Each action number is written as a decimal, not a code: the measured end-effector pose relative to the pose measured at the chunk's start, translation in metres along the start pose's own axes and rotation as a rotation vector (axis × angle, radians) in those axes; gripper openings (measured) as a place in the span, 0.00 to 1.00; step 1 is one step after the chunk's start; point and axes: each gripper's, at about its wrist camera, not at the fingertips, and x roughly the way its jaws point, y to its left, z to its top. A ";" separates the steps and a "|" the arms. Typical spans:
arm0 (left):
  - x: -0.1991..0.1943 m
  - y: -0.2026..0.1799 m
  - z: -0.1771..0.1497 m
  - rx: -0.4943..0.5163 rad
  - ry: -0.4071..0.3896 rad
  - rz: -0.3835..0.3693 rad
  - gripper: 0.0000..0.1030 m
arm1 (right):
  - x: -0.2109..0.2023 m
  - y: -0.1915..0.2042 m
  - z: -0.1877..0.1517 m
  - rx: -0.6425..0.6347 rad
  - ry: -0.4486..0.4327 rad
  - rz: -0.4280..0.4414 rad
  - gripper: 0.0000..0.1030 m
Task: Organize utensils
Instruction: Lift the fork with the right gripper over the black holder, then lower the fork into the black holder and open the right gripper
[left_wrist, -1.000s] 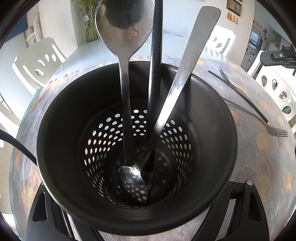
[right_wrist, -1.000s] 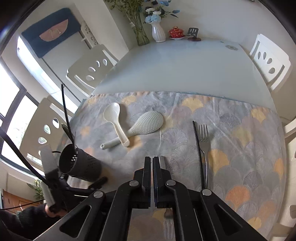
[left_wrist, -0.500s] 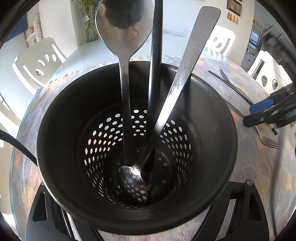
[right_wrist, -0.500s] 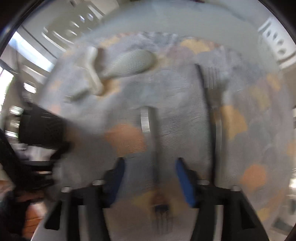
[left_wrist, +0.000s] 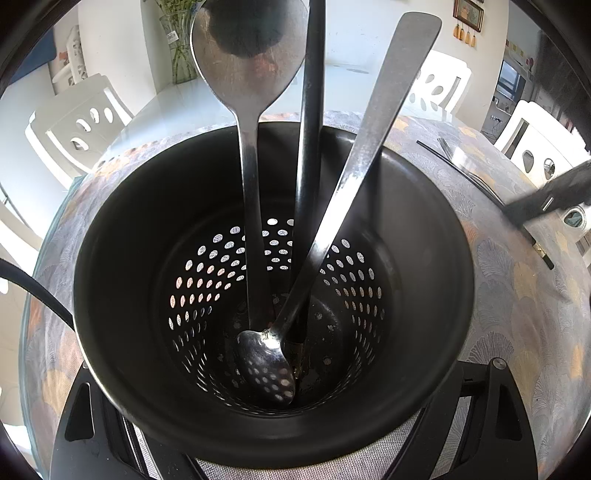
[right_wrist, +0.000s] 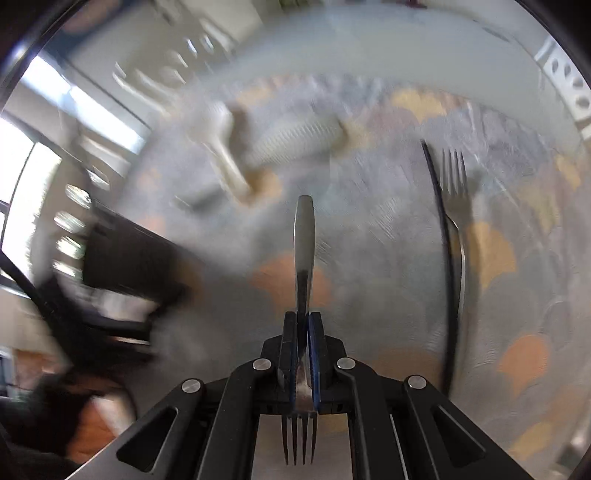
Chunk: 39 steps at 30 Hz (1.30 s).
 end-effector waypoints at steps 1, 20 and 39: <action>0.000 0.000 0.000 0.000 0.000 0.000 0.86 | -0.011 0.003 -0.002 0.008 -0.031 0.042 0.05; 0.000 0.000 0.000 0.001 0.000 0.000 0.86 | -0.106 0.121 0.070 -0.210 -0.429 0.313 0.05; 0.000 0.000 0.000 0.001 0.000 0.000 0.86 | -0.001 0.160 0.087 -0.349 -0.362 0.242 0.05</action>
